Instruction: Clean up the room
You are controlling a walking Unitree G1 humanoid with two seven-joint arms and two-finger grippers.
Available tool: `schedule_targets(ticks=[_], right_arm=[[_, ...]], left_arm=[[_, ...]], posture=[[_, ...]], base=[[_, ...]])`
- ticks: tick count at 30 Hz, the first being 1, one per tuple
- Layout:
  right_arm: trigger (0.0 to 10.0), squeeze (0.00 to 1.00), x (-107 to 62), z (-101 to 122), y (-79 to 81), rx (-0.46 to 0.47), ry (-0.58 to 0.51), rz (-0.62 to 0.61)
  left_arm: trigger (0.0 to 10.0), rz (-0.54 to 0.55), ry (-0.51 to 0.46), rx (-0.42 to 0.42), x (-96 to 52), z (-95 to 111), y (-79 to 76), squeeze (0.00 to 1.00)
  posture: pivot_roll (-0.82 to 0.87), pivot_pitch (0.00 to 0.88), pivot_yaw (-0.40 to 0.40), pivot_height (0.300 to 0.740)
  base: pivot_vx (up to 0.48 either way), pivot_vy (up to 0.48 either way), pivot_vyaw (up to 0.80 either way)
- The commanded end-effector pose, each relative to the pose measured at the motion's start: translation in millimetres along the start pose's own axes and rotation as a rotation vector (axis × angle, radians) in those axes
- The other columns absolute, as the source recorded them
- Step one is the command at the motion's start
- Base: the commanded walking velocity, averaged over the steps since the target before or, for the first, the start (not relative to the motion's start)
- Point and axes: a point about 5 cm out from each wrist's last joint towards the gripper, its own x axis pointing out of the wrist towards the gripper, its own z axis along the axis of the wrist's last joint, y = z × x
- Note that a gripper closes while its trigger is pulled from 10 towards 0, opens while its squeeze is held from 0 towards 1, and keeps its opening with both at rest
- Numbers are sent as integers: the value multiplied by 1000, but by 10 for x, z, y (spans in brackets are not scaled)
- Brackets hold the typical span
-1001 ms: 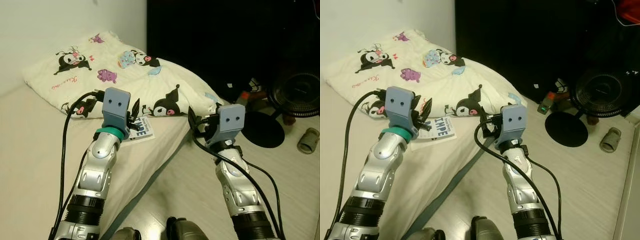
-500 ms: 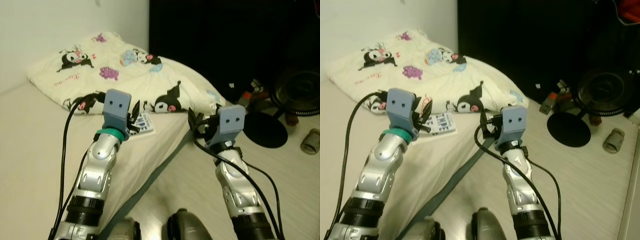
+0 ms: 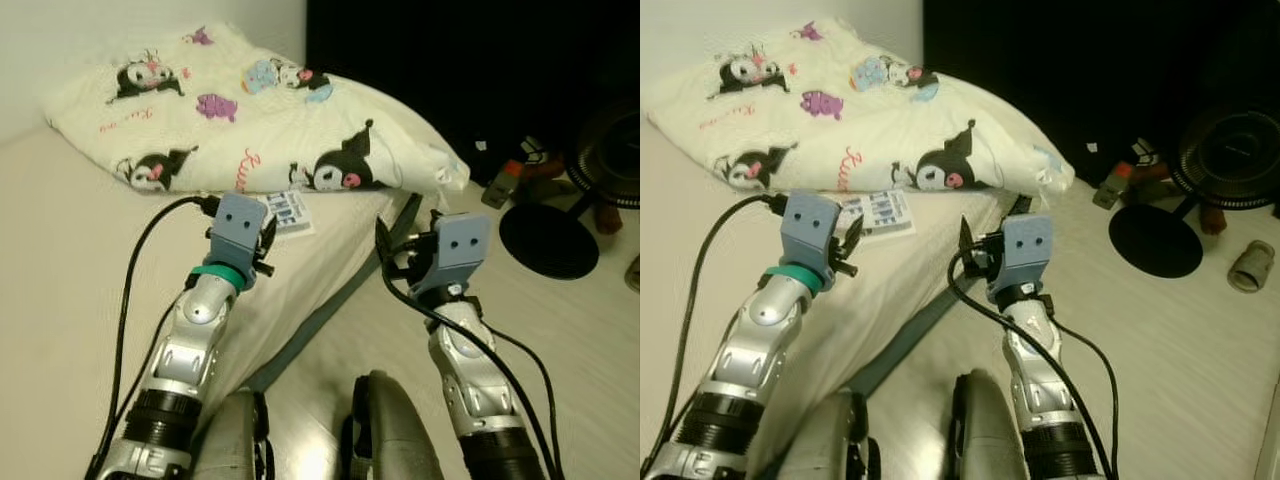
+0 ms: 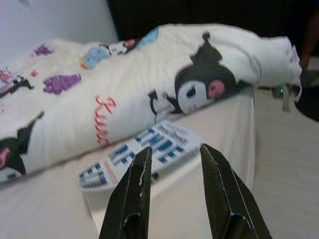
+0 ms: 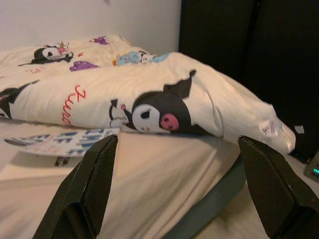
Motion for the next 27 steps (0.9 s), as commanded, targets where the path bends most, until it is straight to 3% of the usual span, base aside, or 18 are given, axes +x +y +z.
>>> schedule_targets(ticks=[1, 11, 27], right_arm=[[10000, 0, -27, -18, -21, 4, 10, -13], [10000, 0, -40, -16, -26, 5, 11, -21], [10000, 0, -45, -12, -32, 9, 10, -24]], left_arm=[[10000, -25, -1, 9, 5, -9, -56, 0], [10000, -60, -16, 23, 45, -7, -134, 0], [10000, -53, -20, 21, 74, -9, -155, 0]], posture=[[-123, 74, 34, 589], [-127, 80, 37, 545], [-131, 81, 41, 545]], base=[[0, 0, 0], [0, 0, 0], [0, 0, 0]])
